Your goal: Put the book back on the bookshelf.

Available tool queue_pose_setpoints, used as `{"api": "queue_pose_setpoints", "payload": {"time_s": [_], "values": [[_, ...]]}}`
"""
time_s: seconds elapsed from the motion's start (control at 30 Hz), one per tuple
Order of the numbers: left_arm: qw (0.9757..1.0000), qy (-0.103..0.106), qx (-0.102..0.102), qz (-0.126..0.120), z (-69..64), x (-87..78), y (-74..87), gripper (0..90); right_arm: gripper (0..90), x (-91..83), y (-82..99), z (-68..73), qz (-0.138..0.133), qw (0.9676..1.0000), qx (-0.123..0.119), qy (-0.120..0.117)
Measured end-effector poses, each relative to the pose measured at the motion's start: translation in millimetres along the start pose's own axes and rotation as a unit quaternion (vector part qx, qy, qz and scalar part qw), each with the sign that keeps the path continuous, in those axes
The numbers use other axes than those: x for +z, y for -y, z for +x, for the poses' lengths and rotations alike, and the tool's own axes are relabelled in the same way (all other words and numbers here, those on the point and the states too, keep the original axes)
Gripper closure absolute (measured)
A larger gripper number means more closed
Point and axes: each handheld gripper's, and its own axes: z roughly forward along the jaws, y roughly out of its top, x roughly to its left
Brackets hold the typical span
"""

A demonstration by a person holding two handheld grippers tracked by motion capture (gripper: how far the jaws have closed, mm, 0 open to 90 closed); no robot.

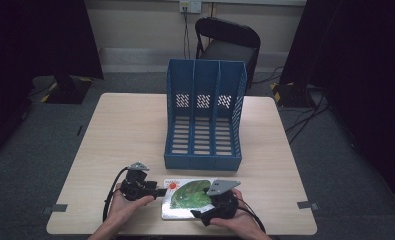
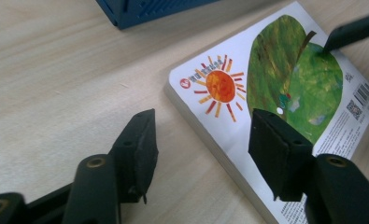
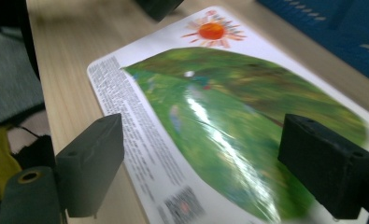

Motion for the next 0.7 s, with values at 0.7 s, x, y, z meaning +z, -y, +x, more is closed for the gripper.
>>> {"api": "queue_pose_setpoints", "payload": {"time_s": [0.7], "values": [[0.9919, 0.081, -0.094, -0.026, 1.1, 12.7, 4.3, 30.7, 7.9, -18.9, 23.4, -14.5, 0.041, 0.9976, 0.046, 0.030]]}}
